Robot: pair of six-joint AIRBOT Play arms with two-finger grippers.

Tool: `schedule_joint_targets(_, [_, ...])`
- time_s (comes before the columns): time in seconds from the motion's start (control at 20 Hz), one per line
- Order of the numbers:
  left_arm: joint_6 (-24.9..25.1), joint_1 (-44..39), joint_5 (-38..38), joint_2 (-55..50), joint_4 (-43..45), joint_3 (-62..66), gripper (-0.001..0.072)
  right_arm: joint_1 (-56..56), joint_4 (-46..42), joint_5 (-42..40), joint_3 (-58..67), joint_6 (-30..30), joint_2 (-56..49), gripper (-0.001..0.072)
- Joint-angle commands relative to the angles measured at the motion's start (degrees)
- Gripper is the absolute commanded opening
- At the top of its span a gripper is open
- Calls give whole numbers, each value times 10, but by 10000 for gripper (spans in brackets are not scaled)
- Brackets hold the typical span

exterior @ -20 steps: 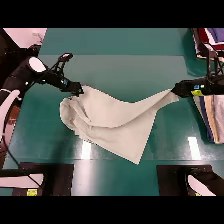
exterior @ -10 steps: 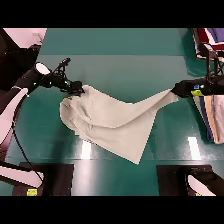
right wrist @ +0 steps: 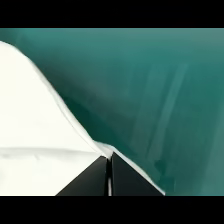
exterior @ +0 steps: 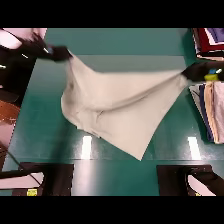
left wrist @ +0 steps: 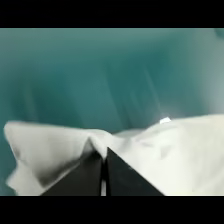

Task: Fold the shirts.

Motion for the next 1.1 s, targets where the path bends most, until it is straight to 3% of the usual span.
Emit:
schedule_joint_targets(0.0, [2,6,-2,126,52,94,28,-16,-10,0,119,0,1,11])
schedule_joint_targets(0.25, [21,6,1,290,54,133,28,-42,-10,20,272,-1,1,11])
schedule_joint_targets(0.5, [20,6,30,377,60,138,27,-44,-19,41,382,-12,2,11])
schedule_joint_targets(0.75, [20,6,11,370,67,169,27,-70,-20,19,352,-11,28,11])
schedule_joint_targets(1.05, [14,6,-149,194,84,169,28,-73,-20,96,252,-12,-57,11])
